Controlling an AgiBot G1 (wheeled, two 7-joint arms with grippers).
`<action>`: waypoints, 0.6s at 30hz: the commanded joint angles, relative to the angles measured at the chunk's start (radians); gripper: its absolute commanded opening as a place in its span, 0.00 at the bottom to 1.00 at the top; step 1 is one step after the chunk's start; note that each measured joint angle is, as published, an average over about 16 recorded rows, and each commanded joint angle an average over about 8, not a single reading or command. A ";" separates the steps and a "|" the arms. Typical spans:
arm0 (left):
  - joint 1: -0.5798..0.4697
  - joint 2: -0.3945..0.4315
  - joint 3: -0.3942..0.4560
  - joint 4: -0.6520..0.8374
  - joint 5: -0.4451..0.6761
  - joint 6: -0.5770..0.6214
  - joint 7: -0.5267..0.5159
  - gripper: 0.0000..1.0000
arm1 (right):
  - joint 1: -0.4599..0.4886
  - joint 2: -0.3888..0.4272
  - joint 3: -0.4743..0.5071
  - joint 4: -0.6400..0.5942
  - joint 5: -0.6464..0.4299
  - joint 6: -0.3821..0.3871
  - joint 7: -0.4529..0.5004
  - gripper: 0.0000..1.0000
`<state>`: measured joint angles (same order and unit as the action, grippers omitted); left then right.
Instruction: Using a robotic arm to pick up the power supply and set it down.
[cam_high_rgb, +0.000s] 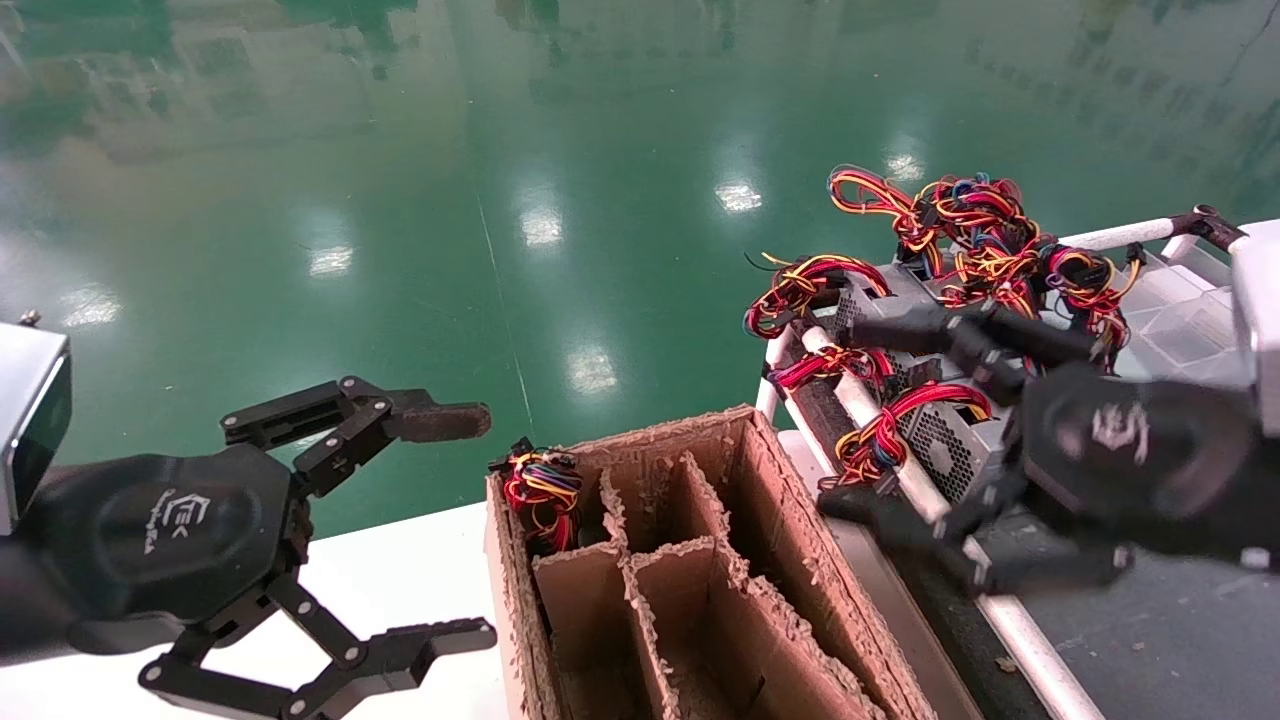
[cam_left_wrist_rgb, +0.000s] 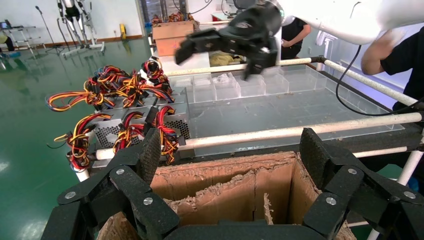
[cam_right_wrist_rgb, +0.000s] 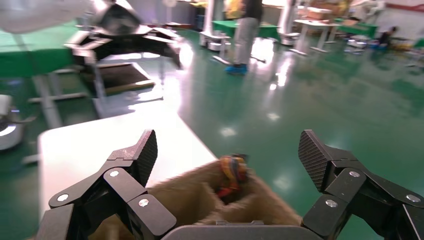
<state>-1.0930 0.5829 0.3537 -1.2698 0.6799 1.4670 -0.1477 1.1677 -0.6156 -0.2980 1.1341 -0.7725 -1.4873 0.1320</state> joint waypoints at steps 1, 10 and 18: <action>0.000 0.000 0.000 0.000 0.000 0.000 0.000 1.00 | -0.028 0.001 0.006 0.045 0.013 -0.003 0.017 1.00; 0.000 0.000 0.000 0.000 0.000 0.000 0.000 1.00 | -0.116 0.005 0.023 0.187 0.053 -0.011 0.065 1.00; 0.000 0.000 0.000 0.000 0.000 0.000 0.000 1.00 | -0.116 0.006 0.024 0.186 0.055 -0.011 0.064 1.00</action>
<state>-1.0928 0.5827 0.3537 -1.2696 0.6798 1.4666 -0.1476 1.0482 -0.6095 -0.2735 1.3264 -0.7165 -1.4984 0.1977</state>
